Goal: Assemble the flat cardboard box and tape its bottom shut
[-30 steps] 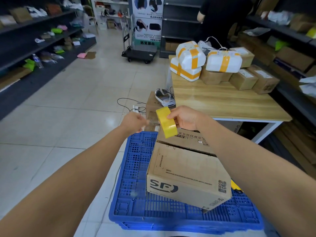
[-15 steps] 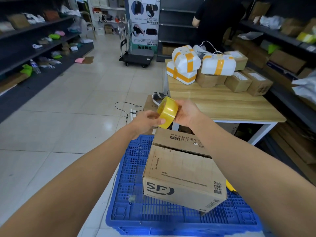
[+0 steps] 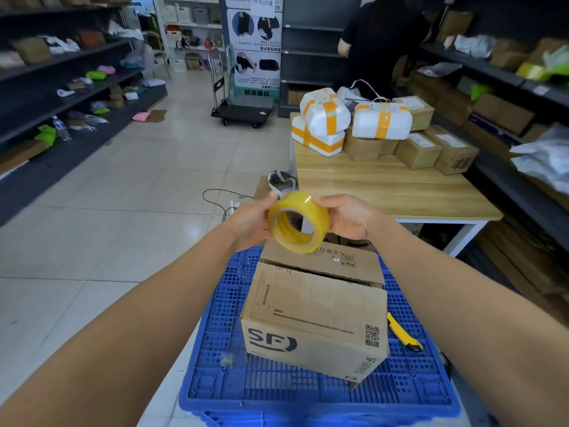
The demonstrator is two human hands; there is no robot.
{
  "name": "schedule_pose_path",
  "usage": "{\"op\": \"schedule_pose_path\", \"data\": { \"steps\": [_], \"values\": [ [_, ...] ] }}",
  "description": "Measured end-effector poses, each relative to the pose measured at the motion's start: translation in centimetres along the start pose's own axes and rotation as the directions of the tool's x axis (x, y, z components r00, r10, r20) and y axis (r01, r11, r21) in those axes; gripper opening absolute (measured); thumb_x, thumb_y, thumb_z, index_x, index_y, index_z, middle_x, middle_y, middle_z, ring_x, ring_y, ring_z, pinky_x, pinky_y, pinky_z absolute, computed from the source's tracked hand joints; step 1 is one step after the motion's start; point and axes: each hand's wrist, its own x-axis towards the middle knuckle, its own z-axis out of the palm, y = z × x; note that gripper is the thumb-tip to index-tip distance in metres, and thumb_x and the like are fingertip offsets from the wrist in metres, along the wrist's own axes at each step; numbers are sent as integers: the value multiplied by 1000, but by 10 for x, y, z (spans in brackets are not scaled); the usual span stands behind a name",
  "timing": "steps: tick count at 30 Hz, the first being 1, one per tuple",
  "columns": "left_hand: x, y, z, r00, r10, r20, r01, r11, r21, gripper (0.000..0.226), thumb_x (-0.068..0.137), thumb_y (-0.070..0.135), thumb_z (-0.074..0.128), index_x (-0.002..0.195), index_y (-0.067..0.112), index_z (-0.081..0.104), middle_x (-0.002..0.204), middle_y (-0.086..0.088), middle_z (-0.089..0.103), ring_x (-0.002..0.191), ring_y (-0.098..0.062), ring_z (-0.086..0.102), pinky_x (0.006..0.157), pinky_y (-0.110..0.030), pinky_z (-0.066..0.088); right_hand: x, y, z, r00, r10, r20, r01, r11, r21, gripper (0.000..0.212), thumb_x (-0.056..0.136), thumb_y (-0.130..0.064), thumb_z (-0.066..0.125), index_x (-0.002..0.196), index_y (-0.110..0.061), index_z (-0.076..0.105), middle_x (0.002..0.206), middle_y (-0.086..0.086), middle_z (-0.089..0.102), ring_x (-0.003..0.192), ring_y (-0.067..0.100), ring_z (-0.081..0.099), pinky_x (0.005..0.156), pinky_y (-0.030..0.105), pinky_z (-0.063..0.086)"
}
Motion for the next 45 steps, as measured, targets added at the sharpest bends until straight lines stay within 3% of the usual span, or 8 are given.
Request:
{"op": "schedule_pose_path", "data": {
  "steps": [4, 9, 12, 18, 23, 30, 38, 45],
  "values": [
    [1, -6, 8, 999, 23, -37, -19, 995, 93, 31, 93, 24, 57, 116, 5, 64, 99, -8, 71, 93, -24, 66, 81, -33, 54, -4, 7, -2, 996, 65, 63, -58, 993, -106, 39, 98, -16, 39, 134, -1, 48, 119, 14, 61, 100, 27, 61, 83, 39, 50],
    [2, -7, 19, 999, 19, -38, -14, 991, 132, 25, 87, 2, 59, 109, 12, 65, 100, -2, 69, 91, -14, 65, 72, -17, 51, -1, 14, 4, 995, 96, 24, -84, 950, -300, 38, 97, -11, 47, 131, 5, 50, 118, 18, 61, 108, 31, 57, 101, 47, 42],
    [3, -6, 15, 999, -17, -43, 24, 986, 163, 32, 87, -4, 56, 116, 8, 61, 102, -3, 64, 92, -15, 60, 69, -15, 49, -4, 18, -1, 991, 113, 69, -77, 915, -396, 35, 95, -4, 47, 129, 5, 50, 108, 13, 61, 99, 25, 57, 92, 38, 45],
    [2, -12, 8, 971, -235, 51, 222, 957, 185, 50, 84, 20, 68, 131, 14, 50, 126, -5, 57, 116, -24, 55, 103, -42, 41, -8, 22, -7, 988, 113, 105, -62, 917, -394, 34, 95, 3, 44, 128, 0, 51, 101, 6, 59, 94, 19, 55, 79, 27, 46],
    [5, -12, 18, 987, -157, 18, 154, 979, 131, 61, 78, 10, 73, 133, 10, 47, 122, -6, 63, 109, -21, 61, 87, -32, 51, -9, 19, -6, 981, 147, 127, -85, 913, -400, 34, 96, -9, 48, 127, 4, 50, 110, 12, 58, 100, 23, 55, 90, 33, 45],
    [8, -11, 25, 996, -66, -52, 75, 981, 177, 40, 86, 8, 64, 123, 23, 59, 114, 6, 62, 112, -15, 53, 108, -40, 32, -11, 22, -9, 992, 112, 51, -81, 908, -411, 38, 94, 0, 50, 132, 2, 48, 107, 8, 61, 94, 17, 59, 80, 26, 47],
    [4, -14, 16, 978, -203, 49, 197, 974, 115, 28, 87, 25, 64, 114, 19, 62, 120, -6, 59, 112, -25, 57, 98, -45, 46, -25, 18, -14, 967, 175, 187, -80, 900, -428, 34, 93, 10, 42, 123, -4, 50, 109, 7, 56, 112, 24, 49, 109, 40, 34],
    [6, -13, 10, 971, -222, 92, 205, 965, 166, 42, 88, 24, 61, 130, 23, 53, 123, -3, 58, 110, -22, 57, 98, -47, 42, -32, 16, -12, 966, 189, 175, -80, 866, -494, 43, 92, 11, 44, 134, 7, 41, 116, 9, 50, 114, 24, 46, 97, 27, 42]
  ]
}}
